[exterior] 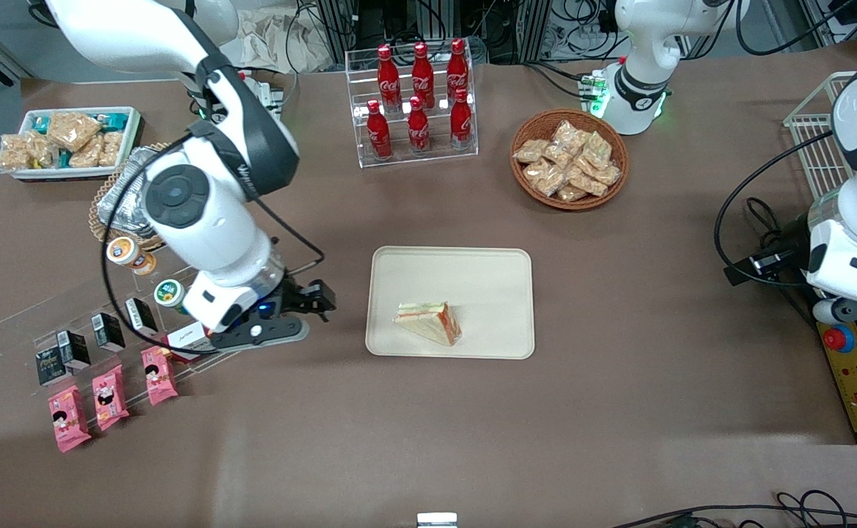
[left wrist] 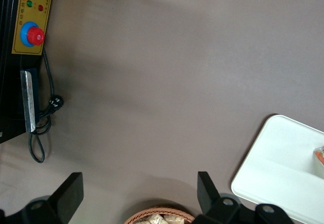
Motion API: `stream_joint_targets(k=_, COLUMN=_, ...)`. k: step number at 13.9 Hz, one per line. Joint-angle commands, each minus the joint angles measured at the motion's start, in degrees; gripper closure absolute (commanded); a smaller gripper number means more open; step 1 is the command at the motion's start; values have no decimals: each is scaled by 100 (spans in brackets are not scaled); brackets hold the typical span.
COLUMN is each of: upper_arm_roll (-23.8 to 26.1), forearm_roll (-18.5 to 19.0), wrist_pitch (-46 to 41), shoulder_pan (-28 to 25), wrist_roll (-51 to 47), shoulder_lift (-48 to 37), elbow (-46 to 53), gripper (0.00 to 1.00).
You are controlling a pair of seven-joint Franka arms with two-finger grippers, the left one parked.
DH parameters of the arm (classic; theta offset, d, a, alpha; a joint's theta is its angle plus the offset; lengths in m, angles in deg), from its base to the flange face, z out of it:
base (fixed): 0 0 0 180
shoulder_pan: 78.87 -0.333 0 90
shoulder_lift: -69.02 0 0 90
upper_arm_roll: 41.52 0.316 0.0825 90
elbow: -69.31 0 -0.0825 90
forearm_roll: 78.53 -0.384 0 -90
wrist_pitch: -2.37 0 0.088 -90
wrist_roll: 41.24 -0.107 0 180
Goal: Place sandwich on tray
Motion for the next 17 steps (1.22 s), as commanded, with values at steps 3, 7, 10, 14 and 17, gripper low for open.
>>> stream_joint_targets(k=3, upper_arm_roll=25, forearm_roll=-632, wrist_pitch=-491, shoulder_pan=461, wrist_roll=525, shoulder_lift=-395, elbow=-136, gripper=0)
stream_joint_targets(k=7, upper_arm_roll=16, forearm_roll=-651, wrist_pitch=-1475, shoulder_pan=987, wrist_roll=595, shoulder_lift=-887, elbow=-136, gripper=0)
stream_joint_targets(k=10, upper_arm_roll=-19, forearm_roll=-642, wrist_pitch=-2135, shoulder_pan=1445, wrist_roll=604, shoulder_lift=-1256, elbow=-136, gripper=0)
stream_joint_targets(k=14, upper_arm_roll=-492, forearm_roll=-634, wrist_pitch=-2532, shoulder_pan=1499, wrist_roll=613, shoulder_lift=-1661, elbow=-162, gripper=0)
stream_joint_targets(k=17, upper_arm_roll=-958, forearm_roll=-642, wrist_pitch=-2655, shoulder_pan=1464, wrist_roll=674, shoulder_lift=-1775, elbow=-162, gripper=0)
